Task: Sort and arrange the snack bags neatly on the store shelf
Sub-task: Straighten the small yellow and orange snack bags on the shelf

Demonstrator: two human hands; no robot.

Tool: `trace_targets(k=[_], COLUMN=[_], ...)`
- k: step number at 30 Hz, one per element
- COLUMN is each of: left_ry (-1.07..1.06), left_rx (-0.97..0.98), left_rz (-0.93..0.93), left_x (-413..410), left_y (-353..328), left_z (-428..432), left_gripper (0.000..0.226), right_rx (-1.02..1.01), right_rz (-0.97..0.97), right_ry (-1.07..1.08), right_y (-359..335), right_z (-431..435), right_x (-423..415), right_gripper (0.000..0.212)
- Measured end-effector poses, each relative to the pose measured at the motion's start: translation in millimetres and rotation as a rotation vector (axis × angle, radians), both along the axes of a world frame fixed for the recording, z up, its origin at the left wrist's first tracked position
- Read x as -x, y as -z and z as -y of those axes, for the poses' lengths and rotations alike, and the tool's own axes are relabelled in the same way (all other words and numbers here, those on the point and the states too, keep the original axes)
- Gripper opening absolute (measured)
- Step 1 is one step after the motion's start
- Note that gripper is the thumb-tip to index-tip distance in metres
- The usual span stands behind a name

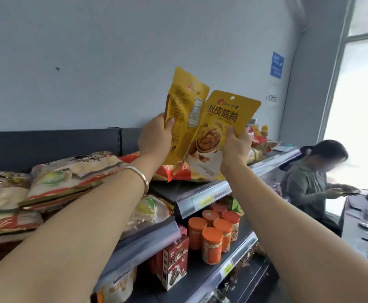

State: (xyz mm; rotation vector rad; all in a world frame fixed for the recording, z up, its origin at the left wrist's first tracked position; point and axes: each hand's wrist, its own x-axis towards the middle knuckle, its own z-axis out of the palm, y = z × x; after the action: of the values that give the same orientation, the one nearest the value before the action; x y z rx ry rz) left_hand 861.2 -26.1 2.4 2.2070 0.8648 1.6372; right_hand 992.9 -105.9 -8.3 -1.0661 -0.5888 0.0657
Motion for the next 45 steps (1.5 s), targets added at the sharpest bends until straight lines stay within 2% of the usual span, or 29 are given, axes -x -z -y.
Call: trace_targets(k=[6, 10, 17, 23, 31, 35, 42, 45], left_ry=[0.018, 0.032, 0.017, -0.099, -0.245, -0.321, -0.285, -0.293], left_rx=[-0.014, -0.033, -0.078, -0.111, -0.044, -0.011, 0.049, 0.067], left_rz=[0.041, 0.032, -0.020, -0.059, 0.052, 0.014, 0.038, 0.004], left_x=[-78, -123, -181, -221, -257, -268, -294, -304], left_y=[-19, -20, -25, -30, -47, -48, -53, -52], left_z=[-51, -79, -122, -152, -168, -177, -182, -183], left_gripper=[0.032, 0.033, 0.031, 0.029, 0.027, 0.024, 0.027, 0.029], right_rx=[0.028, 0.056, 0.081, 0.140, 0.121, 0.449, 0.575, 0.560], right_rz=[0.071, 0.110, 0.126, 0.200, 0.299, 0.469, 0.398, 0.293], right_ry=[0.134, 0.195, 0.177, 0.043, -0.167, -0.307, -0.453, -0.444], right_y=[-18, -19, -16, -14, -19, -4, -5, -4], right_z=[-40, -66, -112, -176, -251, -290, -296, -288], right_x=[-73, -123, -198, -257, -300, -301, -324, -338], right_gripper=[0.019, 0.020, 0.025, 0.028, 0.032, 0.038, 0.038, 0.049])
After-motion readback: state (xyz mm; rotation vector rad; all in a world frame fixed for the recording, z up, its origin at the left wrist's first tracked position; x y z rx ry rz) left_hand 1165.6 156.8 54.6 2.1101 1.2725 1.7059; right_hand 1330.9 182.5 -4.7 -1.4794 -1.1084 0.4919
